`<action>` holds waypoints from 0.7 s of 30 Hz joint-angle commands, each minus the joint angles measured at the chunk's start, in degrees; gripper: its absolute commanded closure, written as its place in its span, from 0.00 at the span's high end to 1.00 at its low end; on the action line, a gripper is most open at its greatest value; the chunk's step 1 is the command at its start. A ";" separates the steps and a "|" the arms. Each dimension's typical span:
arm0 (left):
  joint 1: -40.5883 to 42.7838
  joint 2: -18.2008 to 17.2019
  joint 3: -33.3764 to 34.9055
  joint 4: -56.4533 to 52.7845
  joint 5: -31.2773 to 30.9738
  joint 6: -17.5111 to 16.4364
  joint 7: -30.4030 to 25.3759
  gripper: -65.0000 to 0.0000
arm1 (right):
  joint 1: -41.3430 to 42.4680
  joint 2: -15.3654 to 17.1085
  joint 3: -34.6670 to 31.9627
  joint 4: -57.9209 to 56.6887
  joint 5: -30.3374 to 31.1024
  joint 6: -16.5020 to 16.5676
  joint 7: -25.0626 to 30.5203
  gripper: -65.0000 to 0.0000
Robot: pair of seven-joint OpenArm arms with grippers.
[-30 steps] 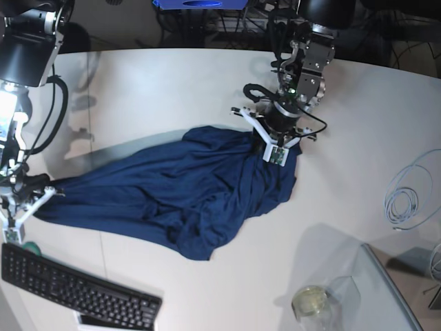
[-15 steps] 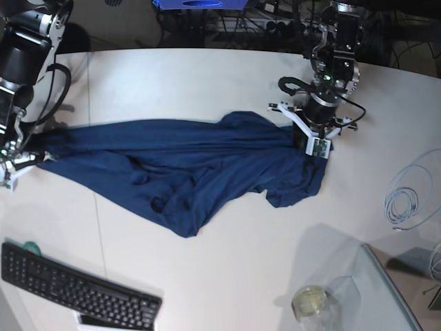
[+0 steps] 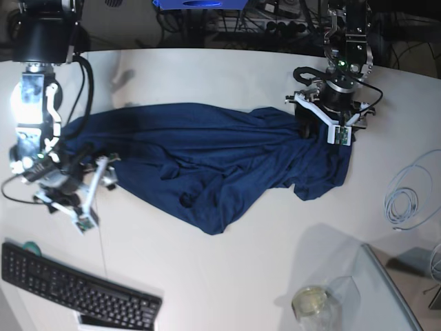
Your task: Layout the t-shirt on the table in an organized manner, then fold the t-shirt properly
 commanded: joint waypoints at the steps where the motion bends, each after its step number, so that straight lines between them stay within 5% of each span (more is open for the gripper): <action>1: -0.18 -0.59 -0.99 2.11 -0.06 0.48 -1.42 0.77 | 2.26 -0.38 -1.93 -0.44 -0.58 -0.33 1.99 0.71; 5: 1.40 2.48 -5.92 5.19 -0.06 0.31 -1.42 0.87 | 8.50 -3.54 -11.07 -11.07 -0.67 -0.33 7.01 0.72; 11: 3.77 5.82 -14.36 6.07 -0.06 0.13 -1.51 0.87 | 17.46 -6.27 -19.07 -32.70 -0.67 -3.93 14.65 0.72; 16: 5.35 6.17 -19.10 5.01 -0.32 0.13 -1.60 0.87 | 19.40 -8.20 -21.62 -39.21 -0.58 -4.20 17.82 0.71; 19: 6.50 6.00 -22.27 5.01 -5.86 0.13 -1.60 0.87 | 19.75 -8.90 -21.62 -41.14 -0.49 -4.20 19.14 0.70; 21: 7.11 5.65 -24.38 5.01 -11.22 0.13 -1.60 0.87 | 20.19 -9.78 -21.62 -43.07 -0.58 -4.20 19.40 0.58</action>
